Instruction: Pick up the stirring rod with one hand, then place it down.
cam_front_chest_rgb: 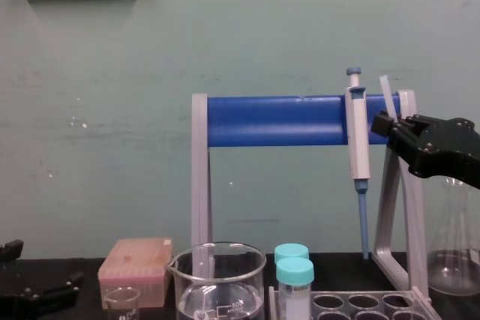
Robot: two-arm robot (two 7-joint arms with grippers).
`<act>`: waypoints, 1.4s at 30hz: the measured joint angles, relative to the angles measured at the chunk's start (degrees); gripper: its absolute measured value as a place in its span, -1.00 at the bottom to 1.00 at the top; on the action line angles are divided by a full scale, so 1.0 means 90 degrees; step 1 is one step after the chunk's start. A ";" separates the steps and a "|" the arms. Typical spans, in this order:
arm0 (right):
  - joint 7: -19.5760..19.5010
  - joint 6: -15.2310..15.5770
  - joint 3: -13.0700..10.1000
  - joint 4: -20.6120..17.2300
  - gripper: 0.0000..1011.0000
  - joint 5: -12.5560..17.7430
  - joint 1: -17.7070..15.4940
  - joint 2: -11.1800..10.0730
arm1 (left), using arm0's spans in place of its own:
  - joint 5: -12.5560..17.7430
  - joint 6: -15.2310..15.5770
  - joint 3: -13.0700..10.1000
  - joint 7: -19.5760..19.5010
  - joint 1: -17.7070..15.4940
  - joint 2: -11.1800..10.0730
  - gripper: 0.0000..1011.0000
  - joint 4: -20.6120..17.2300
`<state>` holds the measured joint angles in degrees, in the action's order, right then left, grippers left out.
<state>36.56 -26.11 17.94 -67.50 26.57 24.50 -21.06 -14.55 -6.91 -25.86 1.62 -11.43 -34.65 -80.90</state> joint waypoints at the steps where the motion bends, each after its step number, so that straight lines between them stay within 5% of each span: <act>1: 0.0000 0.0000 0.0000 0.0000 -0.86 0.0000 0.0000 0.0000 | 0.0000 0.0000 0.0000 0.0000 0.0000 0.0000 0.98 0.0000; 42: 0.0000 0.0000 0.0000 0.0000 -0.86 0.0000 0.0000 0.0000 | 0.0001 0.0000 0.0000 0.0000 0.0000 0.0000 0.98 0.0000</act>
<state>36.56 -26.11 17.94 -67.50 26.57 24.50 -21.06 -14.55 -6.91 -25.86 1.62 -11.43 -34.64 -80.90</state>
